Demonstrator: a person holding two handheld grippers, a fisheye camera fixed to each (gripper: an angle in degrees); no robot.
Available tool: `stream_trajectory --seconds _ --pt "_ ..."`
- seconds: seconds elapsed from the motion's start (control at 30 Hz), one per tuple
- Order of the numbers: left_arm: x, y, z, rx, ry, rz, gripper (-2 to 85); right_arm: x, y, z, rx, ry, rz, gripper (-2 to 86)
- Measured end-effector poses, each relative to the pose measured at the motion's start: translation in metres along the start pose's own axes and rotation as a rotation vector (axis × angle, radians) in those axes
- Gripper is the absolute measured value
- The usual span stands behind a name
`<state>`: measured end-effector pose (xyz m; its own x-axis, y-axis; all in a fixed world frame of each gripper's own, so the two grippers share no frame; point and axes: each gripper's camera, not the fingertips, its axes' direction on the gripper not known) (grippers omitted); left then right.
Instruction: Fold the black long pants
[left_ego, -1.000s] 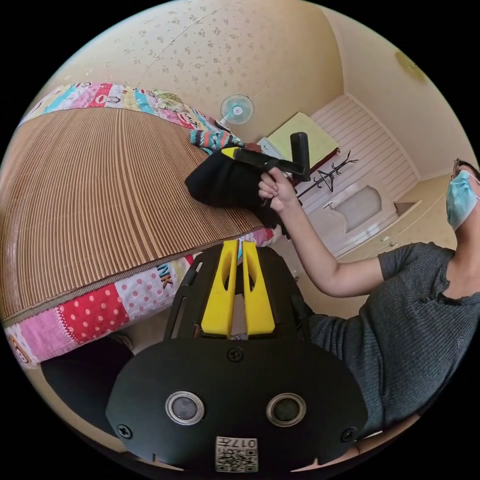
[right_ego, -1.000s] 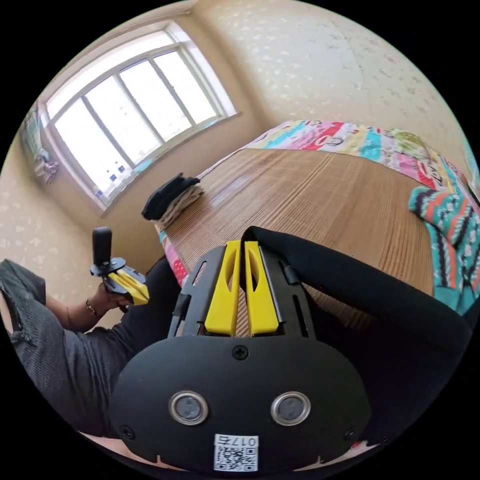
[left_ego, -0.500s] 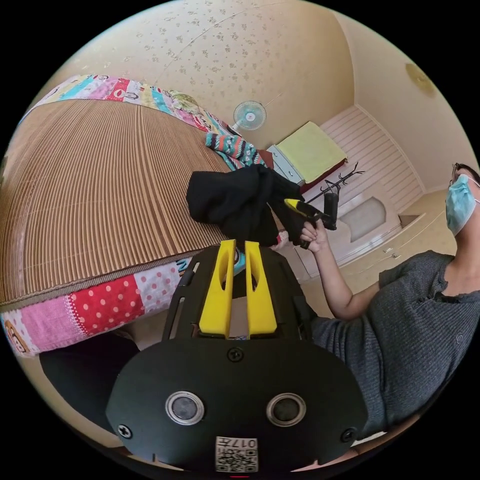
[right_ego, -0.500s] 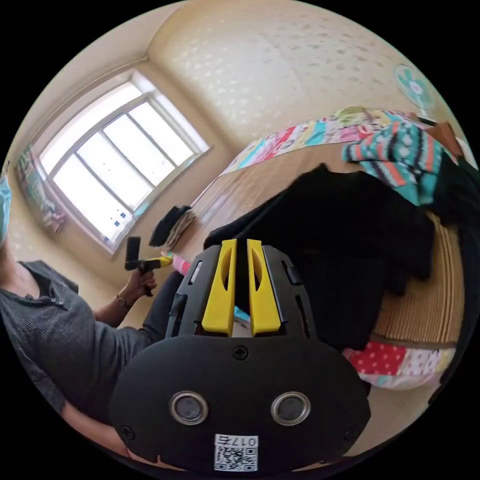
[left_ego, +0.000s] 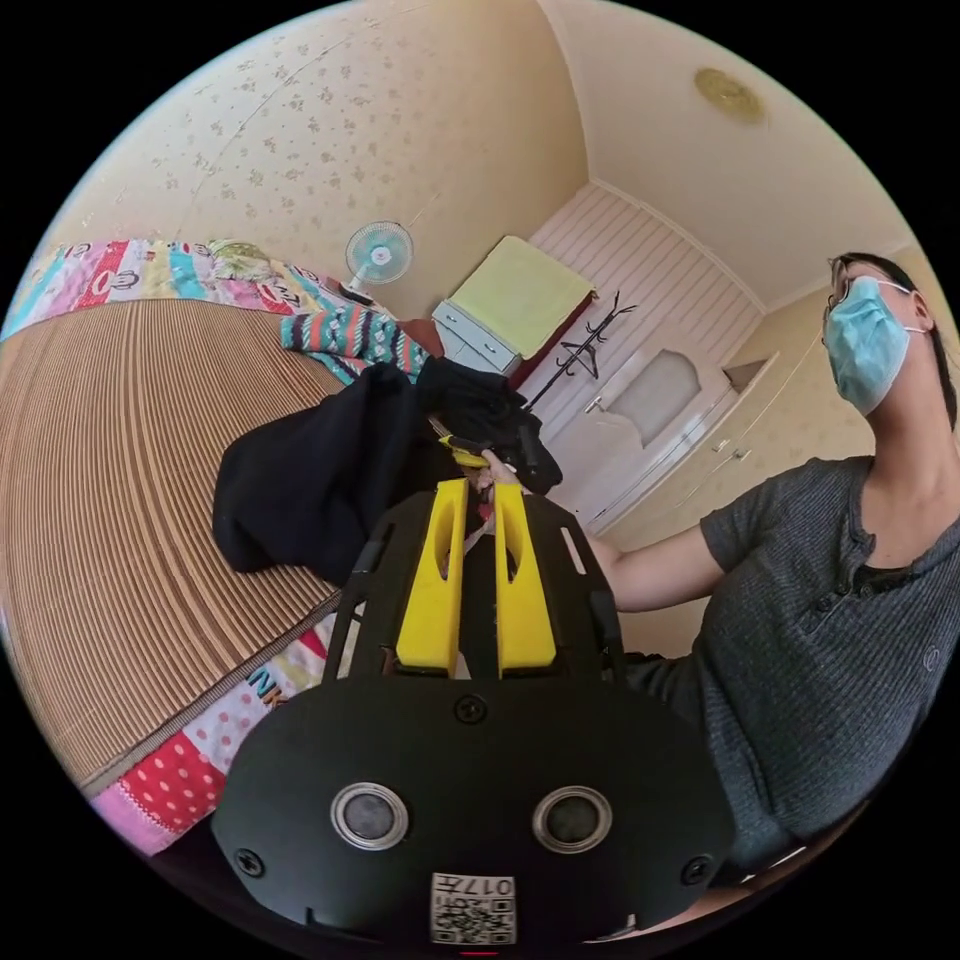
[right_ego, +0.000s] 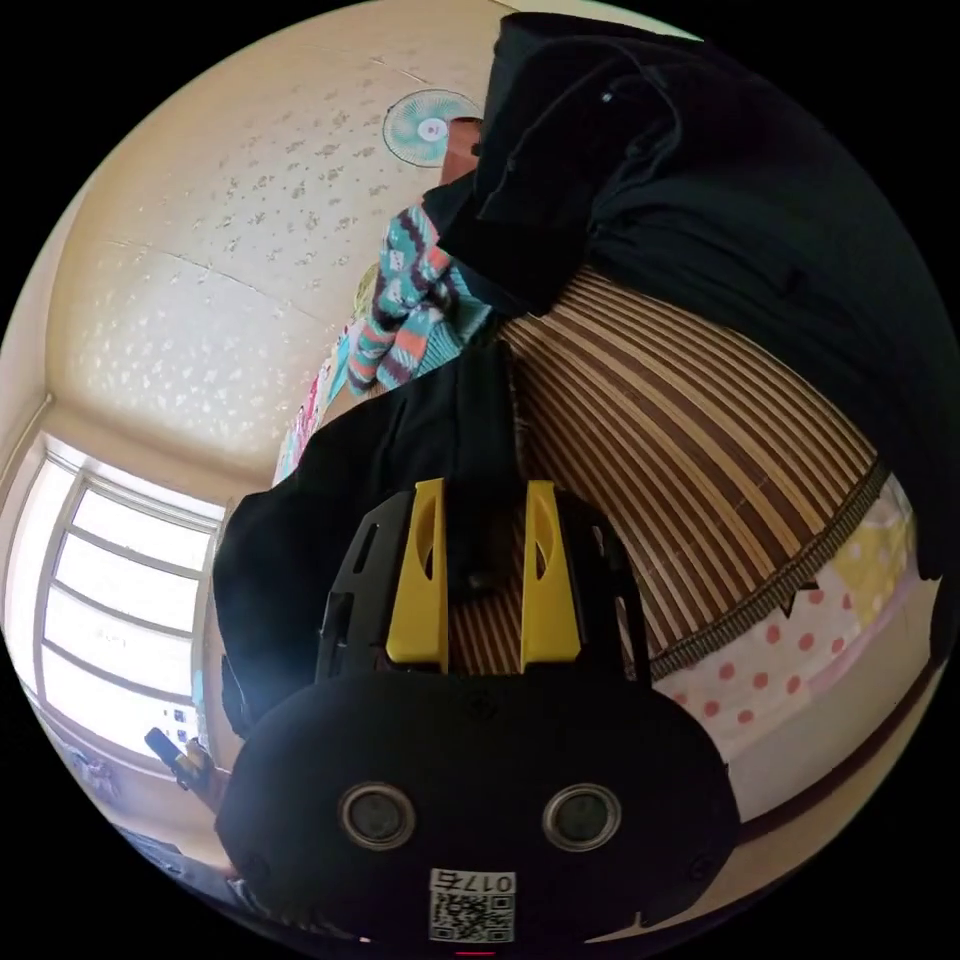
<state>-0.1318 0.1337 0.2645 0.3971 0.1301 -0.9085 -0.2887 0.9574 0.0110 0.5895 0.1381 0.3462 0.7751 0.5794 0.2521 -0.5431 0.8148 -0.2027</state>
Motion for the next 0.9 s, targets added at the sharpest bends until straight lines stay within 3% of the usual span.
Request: stream_trajectory --seconds 0.1,0.33,0.53,0.67,0.77,0.9 --pt "0.011 -0.023 0.004 0.010 -0.001 0.036 7.1 -0.073 -0.002 -0.045 0.118 -0.065 -0.195 6.7" --pt "0.023 -0.118 0.054 -0.109 -0.163 0.077 12.8 -0.248 0.002 -0.090 0.070 -0.338 -0.565 3.3" --pt "0.048 -0.150 0.059 -0.026 -0.326 0.183 16.2 -0.369 0.061 -0.135 0.102 -0.343 -0.869 3.1" --pt "0.053 -0.155 0.064 -0.027 -0.396 0.183 15.7 -0.410 0.092 -0.155 0.094 -0.432 -0.986 3.3" --pt "0.064 -0.147 0.048 0.073 -0.565 0.183 10.6 -0.428 0.111 -0.167 0.153 -0.385 -0.995 3.8" --pt "0.047 -0.140 -0.007 0.213 -0.387 0.128 4.4 -0.400 0.124 -0.186 0.222 -0.367 -0.954 5.6"
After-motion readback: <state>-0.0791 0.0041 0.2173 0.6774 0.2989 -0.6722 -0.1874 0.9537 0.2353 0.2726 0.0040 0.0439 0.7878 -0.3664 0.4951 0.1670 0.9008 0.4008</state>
